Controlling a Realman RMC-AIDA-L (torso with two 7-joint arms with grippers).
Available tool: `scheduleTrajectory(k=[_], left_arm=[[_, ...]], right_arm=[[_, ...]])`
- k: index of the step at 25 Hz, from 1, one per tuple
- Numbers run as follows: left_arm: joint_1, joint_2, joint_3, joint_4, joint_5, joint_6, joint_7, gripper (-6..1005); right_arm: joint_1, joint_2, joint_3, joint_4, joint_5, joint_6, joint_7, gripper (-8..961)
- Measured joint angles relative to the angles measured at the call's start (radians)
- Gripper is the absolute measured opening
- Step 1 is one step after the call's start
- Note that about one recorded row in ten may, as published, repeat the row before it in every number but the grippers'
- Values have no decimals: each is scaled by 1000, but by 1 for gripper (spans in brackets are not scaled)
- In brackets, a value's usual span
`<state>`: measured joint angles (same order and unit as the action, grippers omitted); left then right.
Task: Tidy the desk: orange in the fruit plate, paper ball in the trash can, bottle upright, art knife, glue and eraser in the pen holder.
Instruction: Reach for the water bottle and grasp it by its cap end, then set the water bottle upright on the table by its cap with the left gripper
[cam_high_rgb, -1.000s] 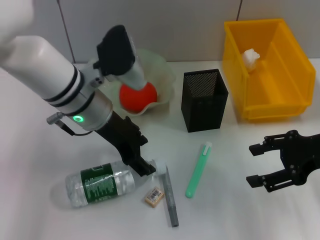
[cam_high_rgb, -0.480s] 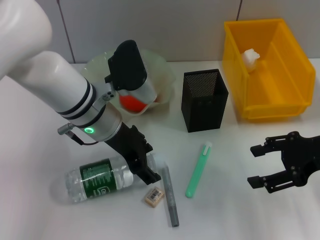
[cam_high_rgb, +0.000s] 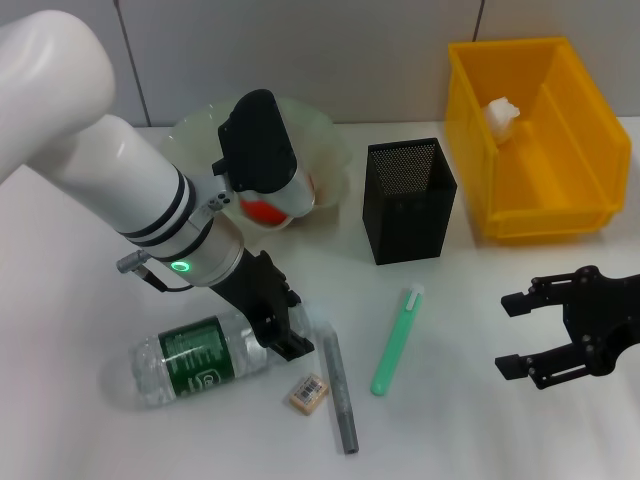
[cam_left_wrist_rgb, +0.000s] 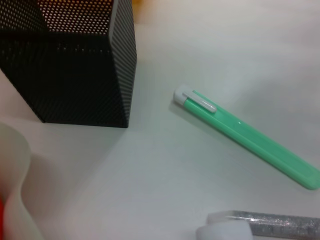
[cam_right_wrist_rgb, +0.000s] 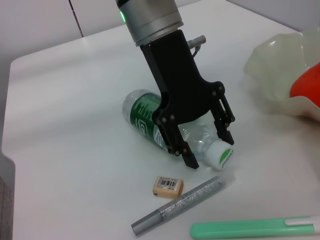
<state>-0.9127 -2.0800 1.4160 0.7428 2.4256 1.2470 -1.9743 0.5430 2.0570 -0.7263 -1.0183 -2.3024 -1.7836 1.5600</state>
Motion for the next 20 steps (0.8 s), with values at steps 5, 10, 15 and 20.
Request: scheduleTrajectory(k=[5, 10, 15, 20], left_arm=[[3, 0, 14, 0, 0, -1, 0, 719], [3, 0, 25, 0, -2, -8, 0, 565], [3, 0, 56, 12, -5, -13, 0, 562], [18, 0, 52, 56, -14, -3, 0, 440]], right_arm=[[0, 0, 1, 1, 0, -1, 4, 826], [0, 0, 10, 1, 0, -4, 6, 827], [0, 0, 21, 1, 0, -7, 7, 827], [0, 0, 24, 1, 0, -8, 7, 826]])
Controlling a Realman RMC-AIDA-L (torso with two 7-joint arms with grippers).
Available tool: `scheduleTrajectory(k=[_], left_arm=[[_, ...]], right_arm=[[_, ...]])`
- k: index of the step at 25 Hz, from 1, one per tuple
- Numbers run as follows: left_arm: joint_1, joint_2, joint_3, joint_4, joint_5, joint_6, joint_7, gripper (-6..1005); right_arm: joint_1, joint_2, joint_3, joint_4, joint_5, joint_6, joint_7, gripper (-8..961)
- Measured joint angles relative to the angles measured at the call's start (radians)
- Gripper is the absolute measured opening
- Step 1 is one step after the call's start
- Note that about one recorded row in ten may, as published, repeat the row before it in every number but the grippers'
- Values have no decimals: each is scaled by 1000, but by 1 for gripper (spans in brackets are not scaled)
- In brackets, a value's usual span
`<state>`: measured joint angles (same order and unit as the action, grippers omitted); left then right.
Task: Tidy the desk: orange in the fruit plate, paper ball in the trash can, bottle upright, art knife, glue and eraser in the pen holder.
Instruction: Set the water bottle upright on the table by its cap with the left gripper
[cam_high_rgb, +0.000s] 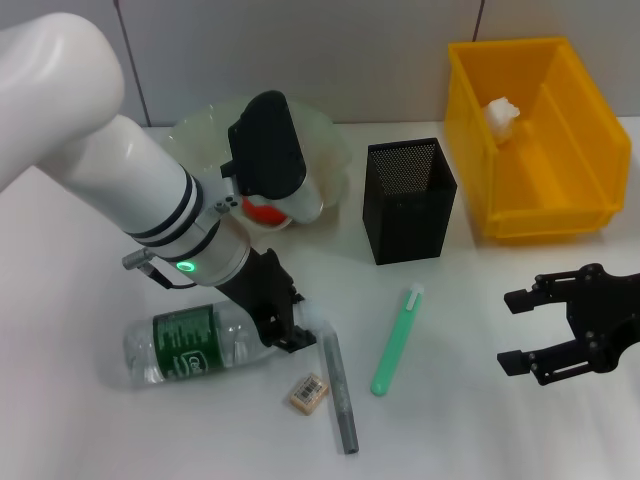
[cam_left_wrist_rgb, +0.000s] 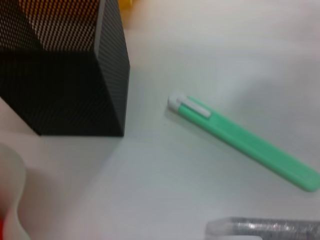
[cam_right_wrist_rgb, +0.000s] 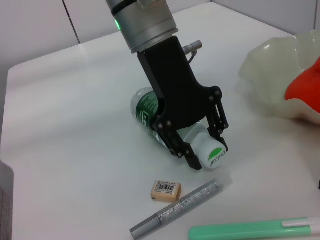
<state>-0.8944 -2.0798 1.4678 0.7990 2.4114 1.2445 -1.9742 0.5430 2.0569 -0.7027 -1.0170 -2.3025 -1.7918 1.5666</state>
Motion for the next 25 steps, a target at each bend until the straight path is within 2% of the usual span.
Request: scheduleTrajectory(k=[6, 10, 11, 15, 21, 25], left_arm=[[40, 8, -26, 95, -35, 42, 0, 440], [84, 10, -158, 194, -52, 122, 10, 440], [84, 10, -158, 194, -52, 122, 10, 440], [112, 12, -256, 237, -54, 165, 11, 440], [148, 14, -324, 295, -58, 187, 6, 441], [184, 17, -381, 337, -101, 211, 6, 441]], right_arm=[[0, -1, 10, 0, 13, 0, -3, 827], [-6, -1, 13, 3, 37, 5, -13, 827], [-6, -1, 13, 3, 37, 5, -13, 827], [-22, 7, 13, 6, 78, 20, -40, 827], [-28, 16, 12, 26, 96, 39, -69, 826], [-27, 17, 12, 87, 116, 65, -116, 826]])
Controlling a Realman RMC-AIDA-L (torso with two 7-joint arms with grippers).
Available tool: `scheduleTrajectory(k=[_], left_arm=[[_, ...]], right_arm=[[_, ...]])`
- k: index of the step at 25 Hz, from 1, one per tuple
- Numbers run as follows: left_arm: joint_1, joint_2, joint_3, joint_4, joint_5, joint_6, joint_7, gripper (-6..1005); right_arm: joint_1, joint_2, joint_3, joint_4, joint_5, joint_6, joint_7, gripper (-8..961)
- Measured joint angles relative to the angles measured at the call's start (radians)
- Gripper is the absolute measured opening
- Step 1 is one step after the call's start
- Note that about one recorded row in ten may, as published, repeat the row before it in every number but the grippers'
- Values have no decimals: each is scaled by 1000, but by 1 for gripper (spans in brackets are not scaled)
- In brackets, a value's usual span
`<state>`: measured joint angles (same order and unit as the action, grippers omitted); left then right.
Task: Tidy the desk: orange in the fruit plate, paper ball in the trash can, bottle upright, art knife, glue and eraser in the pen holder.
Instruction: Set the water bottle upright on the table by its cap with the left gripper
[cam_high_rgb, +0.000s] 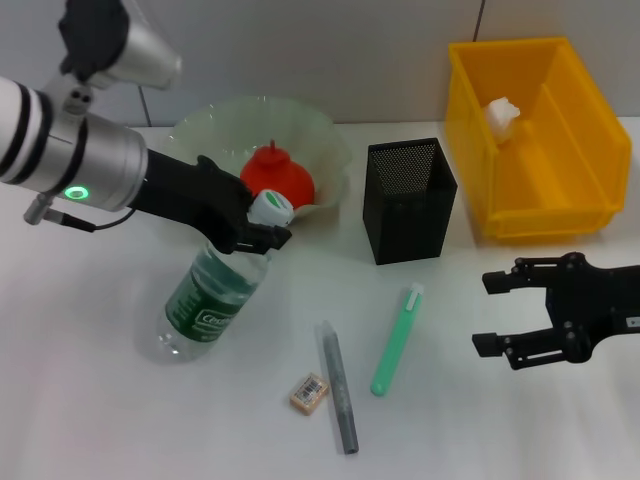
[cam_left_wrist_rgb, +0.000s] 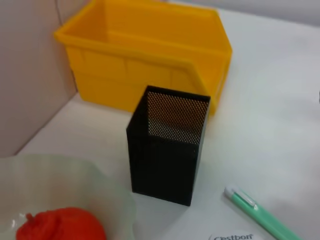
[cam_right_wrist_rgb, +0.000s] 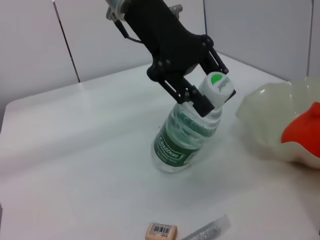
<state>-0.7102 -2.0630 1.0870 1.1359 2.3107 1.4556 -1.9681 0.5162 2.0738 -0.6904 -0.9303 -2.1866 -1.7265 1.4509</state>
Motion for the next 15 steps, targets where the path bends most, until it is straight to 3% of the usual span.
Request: scheduleTrajectory(k=[15], left_arm=[[68, 0, -119, 51, -56, 24, 4, 441]], right_arm=[[-8, 1, 13, 109, 40, 32, -88, 827]])
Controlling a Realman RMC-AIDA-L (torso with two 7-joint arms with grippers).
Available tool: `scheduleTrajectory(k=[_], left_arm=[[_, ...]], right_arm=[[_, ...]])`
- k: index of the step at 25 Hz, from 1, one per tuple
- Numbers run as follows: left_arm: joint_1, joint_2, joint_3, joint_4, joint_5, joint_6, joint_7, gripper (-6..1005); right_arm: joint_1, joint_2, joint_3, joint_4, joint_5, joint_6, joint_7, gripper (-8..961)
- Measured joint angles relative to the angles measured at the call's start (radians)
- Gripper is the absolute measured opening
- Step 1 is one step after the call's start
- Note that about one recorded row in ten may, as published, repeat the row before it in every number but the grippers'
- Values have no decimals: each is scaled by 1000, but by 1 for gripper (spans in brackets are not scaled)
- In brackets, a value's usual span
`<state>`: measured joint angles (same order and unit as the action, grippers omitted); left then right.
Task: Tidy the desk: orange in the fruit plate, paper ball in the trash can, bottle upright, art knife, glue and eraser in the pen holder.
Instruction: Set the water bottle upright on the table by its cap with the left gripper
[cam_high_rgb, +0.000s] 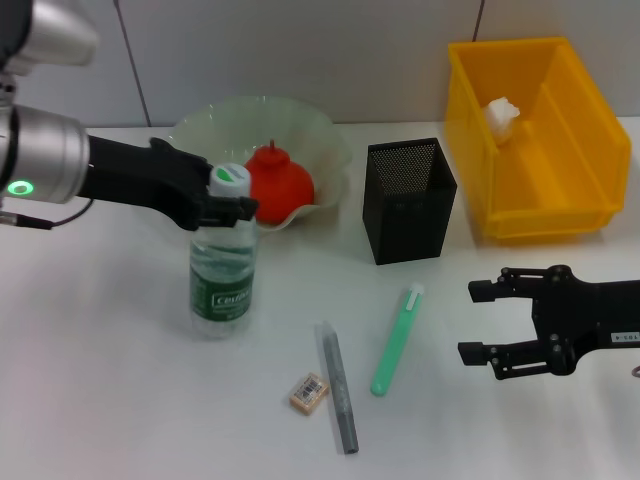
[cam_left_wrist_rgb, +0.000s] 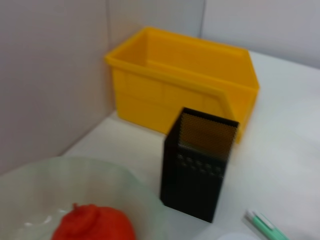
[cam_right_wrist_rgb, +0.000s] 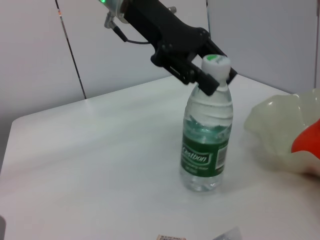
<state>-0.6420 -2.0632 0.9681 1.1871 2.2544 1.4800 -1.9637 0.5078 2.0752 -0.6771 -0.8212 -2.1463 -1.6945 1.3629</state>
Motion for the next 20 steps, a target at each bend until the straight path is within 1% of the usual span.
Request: scheduleTrajectory(k=[4, 5, 8, 14, 15, 16, 18, 20], left_arm=[[19, 0, -20, 15, -11, 0, 1, 441], [45, 0, -38, 33, -22, -1, 1, 441], [53, 0, -42, 36, -27, -2, 2, 441], [118, -2, -69, 31, -118, -62, 48, 440], [141, -2, -69, 29, -159, -83, 66, 440], [141, -2, -69, 29, -159, -83, 66, 440], [169, 0, -69, 27, -198, -98, 91, 440], [176, 0, -69, 27, -202, -101, 97, 440]], right_arm=[[-3, 0, 2, 9, 1, 4, -5, 827], [-7, 0, 2, 11, 2, 4, -8, 827], [-10, 0, 2, 13, 2, 4, -10, 826], [-19, 0, 2, 37, 31, 5, -32, 826], [-22, 0, 2, 48, 36, 7, -40, 827], [-22, 0, 2, 48, 36, 7, -40, 827], [-24, 1, 2, 59, 38, 15, -46, 827], [-27, 2, 2, 77, 39, 32, -62, 827]])
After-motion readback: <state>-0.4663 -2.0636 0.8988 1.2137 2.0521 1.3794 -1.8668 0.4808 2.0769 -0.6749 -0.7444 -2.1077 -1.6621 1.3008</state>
